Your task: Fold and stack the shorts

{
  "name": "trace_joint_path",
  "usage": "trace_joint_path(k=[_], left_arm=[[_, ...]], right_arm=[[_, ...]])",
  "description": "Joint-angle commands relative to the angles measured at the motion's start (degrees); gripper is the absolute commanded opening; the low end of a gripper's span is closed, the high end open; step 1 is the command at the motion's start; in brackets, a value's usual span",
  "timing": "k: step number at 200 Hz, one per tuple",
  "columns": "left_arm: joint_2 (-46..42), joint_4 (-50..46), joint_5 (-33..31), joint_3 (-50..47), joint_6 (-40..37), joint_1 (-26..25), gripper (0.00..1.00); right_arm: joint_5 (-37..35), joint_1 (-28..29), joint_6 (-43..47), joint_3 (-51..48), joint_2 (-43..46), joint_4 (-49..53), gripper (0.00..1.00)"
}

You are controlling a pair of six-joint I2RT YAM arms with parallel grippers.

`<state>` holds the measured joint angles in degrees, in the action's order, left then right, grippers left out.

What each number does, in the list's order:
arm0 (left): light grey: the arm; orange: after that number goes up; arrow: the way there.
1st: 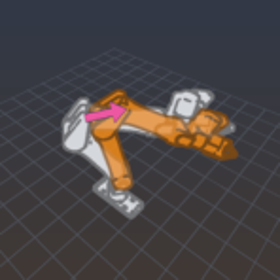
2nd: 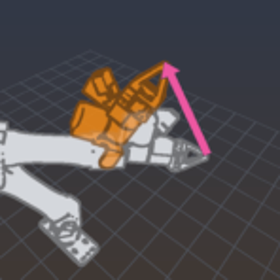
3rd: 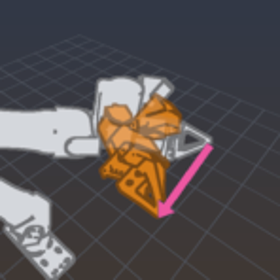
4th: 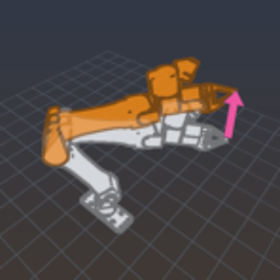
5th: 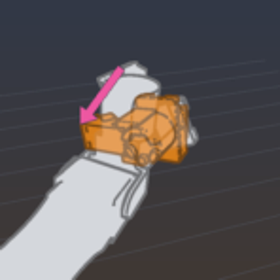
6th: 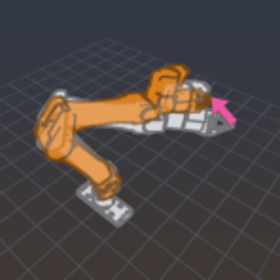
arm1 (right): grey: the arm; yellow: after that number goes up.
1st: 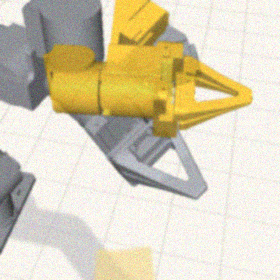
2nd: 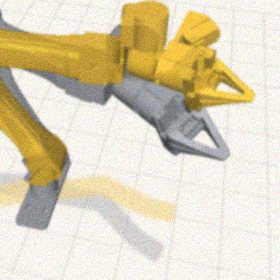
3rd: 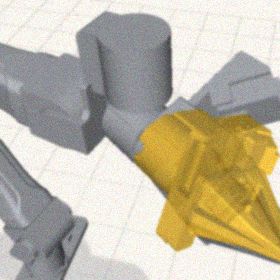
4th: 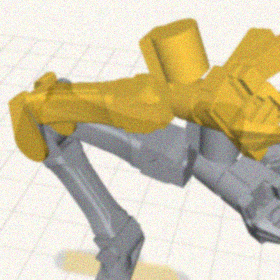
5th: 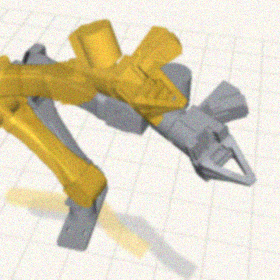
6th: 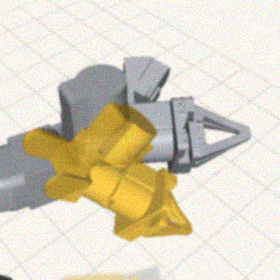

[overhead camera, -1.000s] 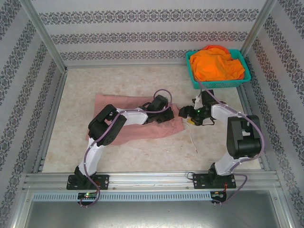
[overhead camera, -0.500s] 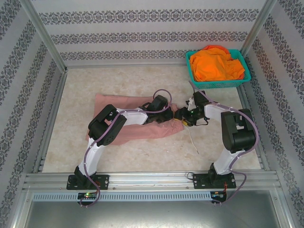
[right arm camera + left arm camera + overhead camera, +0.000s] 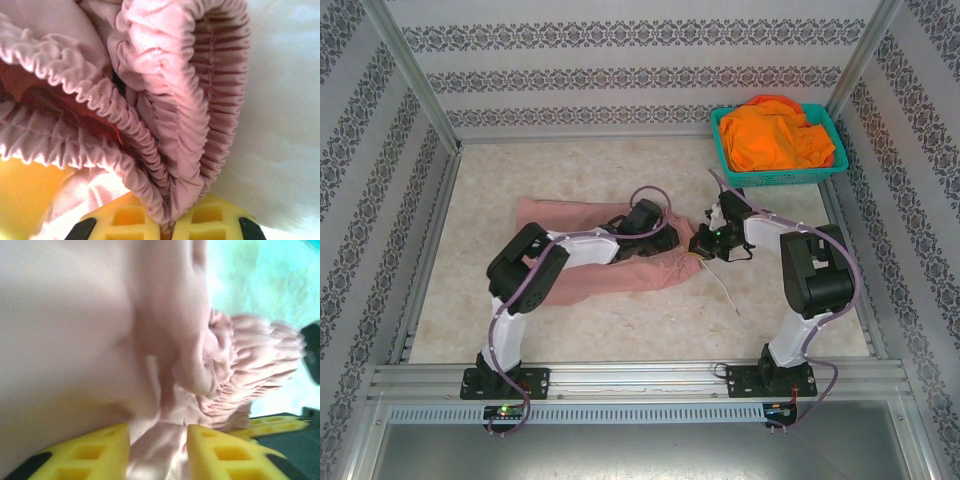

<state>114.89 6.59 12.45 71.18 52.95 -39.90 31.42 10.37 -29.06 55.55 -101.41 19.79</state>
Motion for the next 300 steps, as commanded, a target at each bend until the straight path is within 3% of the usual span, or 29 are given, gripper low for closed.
trace_joint_path(k=[1, 27, 69, 118, 170, 245, 300], left_arm=[[-10.9, -0.81, -4.62, -3.01, -3.63, 2.71, 0.52], [-22.89, -2.76, -6.74, -8.79, -6.13, 5.17, 0.78], [-41.03, -6.85, -9.96, -20.95, -9.03, 9.27, 1.0], [-54.16, -7.18, -9.31, -32.55, -7.96, 12.63, 1.0], [-56.1, -4.49, -6.8, -37.49, -5.9, 12.82, 1.0], [-55.29, -2.91, -6.54, -39.84, -4.65, 12.89, 1.0], [-55.05, -1.81, -7.45, -41.51, -3.19, 12.98, 1.0]], right_arm=[[-7.12, -0.53, 4.41, 2.19, 3.08, 7.47, 0.0], [-12.6, -1.94, 10.17, 5.92, 4.93, 16.35, 0.0], [-29.55, -4.97, 20.2, 15.04, 7.14, 33.59, 0.0], [-41.9, -7.03, 24.63, 28.97, 9.98, 45.82, 0.0], [-48.12, -4.37, 22.31, 46.16, 5.42, 57.6, 0.0], [-51.21, 12.67, 9.16, 54.79, -3.2, 62.14, 0.03], [-41.69, 25.66, 0.81, 56.45, -13.45, 55.7, 0.12]])
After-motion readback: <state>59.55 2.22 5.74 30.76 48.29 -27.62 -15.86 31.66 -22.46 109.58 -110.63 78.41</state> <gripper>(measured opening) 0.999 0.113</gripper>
